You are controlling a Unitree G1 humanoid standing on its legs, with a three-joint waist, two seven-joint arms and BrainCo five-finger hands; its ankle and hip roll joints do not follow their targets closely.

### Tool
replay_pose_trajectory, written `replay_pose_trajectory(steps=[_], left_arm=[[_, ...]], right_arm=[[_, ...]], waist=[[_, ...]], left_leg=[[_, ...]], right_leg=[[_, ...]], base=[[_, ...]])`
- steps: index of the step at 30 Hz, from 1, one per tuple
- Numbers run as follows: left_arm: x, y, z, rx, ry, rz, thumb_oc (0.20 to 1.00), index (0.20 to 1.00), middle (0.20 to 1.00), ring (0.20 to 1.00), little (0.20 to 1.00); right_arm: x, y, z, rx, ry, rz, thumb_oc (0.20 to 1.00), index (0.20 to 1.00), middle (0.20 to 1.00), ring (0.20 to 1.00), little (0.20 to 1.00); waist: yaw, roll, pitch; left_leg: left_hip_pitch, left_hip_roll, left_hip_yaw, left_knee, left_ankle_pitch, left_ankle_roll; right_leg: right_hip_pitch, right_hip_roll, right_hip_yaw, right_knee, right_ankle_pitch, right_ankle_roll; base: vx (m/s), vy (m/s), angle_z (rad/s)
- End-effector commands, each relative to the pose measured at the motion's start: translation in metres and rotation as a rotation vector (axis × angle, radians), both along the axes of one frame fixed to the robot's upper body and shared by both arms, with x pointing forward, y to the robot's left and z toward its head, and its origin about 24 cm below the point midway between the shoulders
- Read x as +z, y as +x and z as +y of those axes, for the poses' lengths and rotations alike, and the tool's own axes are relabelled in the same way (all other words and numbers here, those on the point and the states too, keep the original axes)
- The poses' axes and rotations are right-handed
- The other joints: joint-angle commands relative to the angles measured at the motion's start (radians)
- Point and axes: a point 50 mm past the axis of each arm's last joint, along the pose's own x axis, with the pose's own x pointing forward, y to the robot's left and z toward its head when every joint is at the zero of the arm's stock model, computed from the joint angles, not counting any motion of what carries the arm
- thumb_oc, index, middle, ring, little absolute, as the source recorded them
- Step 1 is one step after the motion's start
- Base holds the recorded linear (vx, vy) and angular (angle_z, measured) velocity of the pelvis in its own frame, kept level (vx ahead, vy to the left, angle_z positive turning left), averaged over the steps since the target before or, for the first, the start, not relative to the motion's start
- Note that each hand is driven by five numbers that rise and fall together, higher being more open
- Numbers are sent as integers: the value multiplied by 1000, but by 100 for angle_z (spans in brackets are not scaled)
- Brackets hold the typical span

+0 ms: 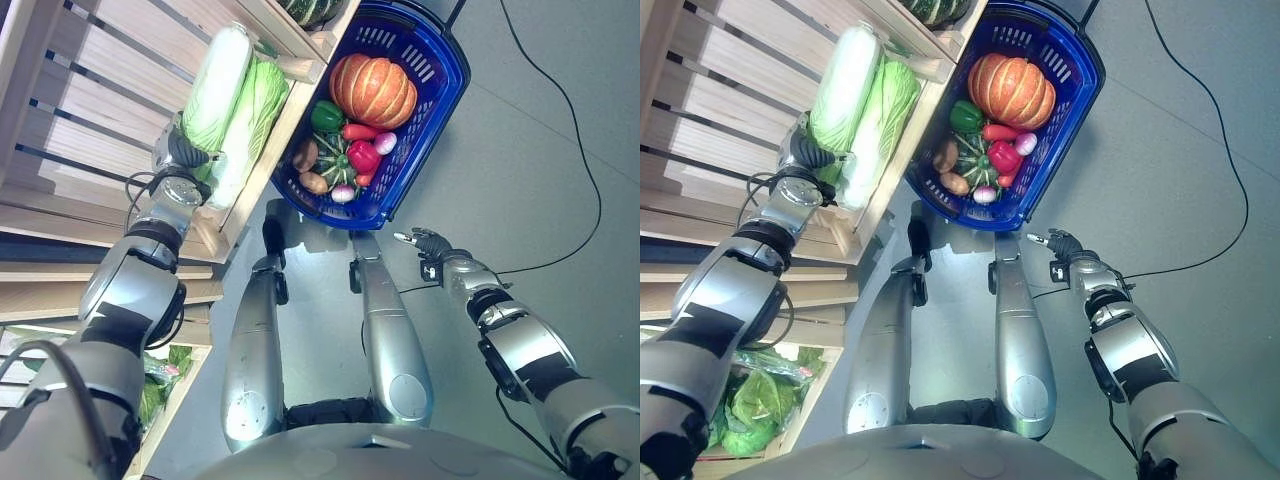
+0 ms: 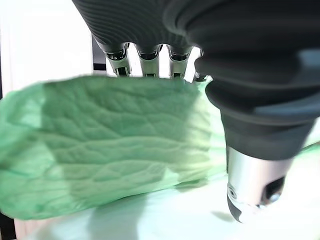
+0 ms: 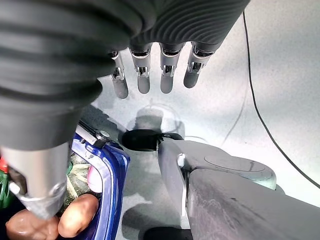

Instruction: Pick up fruits and vegetables into the basket

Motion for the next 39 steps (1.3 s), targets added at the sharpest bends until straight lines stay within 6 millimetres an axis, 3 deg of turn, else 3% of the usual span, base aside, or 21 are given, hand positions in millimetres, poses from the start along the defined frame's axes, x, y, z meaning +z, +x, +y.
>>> replay_pose_trajectory(steps=[1, 12, 13, 14, 29, 39], left_arm=[[-43, -17, 4, 43, 35, 160, 1000, 1000, 1000, 1000, 1000], [-48, -17, -2, 20, 63, 210, 1000, 1000, 1000, 1000, 1000], [-49, -17, -1, 15, 65, 222, 633, 633, 633, 633, 633], [-50, -17, -2, 5, 70, 233, 200, 200, 200, 200, 200], [-51, -17, -4, -19, -23, 221, 200, 200, 200, 200, 200], [-42, -17, 1, 4, -260, 37, 200, 200, 200, 200, 200]], right_arm=[[-5, -8, -14, -26, -29, 33, 1000, 1000, 1000, 1000, 1000], [-4, -6, -12, -26, -26, 31, 1000, 1000, 1000, 1000, 1000], [-4, -6, -11, -25, -25, 30, 1000, 1000, 1000, 1000, 1000], [-3, -6, -12, -24, -26, 29, 1000, 1000, 1000, 1000, 1000], [-1, -4, -15, -29, -29, 18, 1000, 1000, 1000, 1000, 1000], [6, -2, -24, -124, 31, -56, 1000, 1000, 1000, 1000, 1000]], waist=[[7, 30, -2], [5, 28, -2], [5, 27, -2], [4, 27, -2], [3, 34, -2], [11, 42, -2]], left_leg=[[1, -15, -35, -156, 121, -16], [-1, -15, -33, -159, 124, -17], [-2, -15, -33, -159, 124, -18], [-3, -14, -32, -159, 124, -18], [-5, -14, -29, -165, 128, -19], [7, -17, -35, -166, 125, -19]], right_leg=[[27, 40, -65, 91, -119, -3], [25, 42, -65, 87, -115, -1], [23, 43, -65, 88, -115, -1], [22, 42, -66, 87, -115, -1], [20, 42, -67, 83, -114, -1], [30, 42, -72, 91, -123, -3]], base=[[0, 0, 0], [0, 0, 0], [0, 0, 0], [0, 0, 0], [0, 0, 0], [0, 0, 0]])
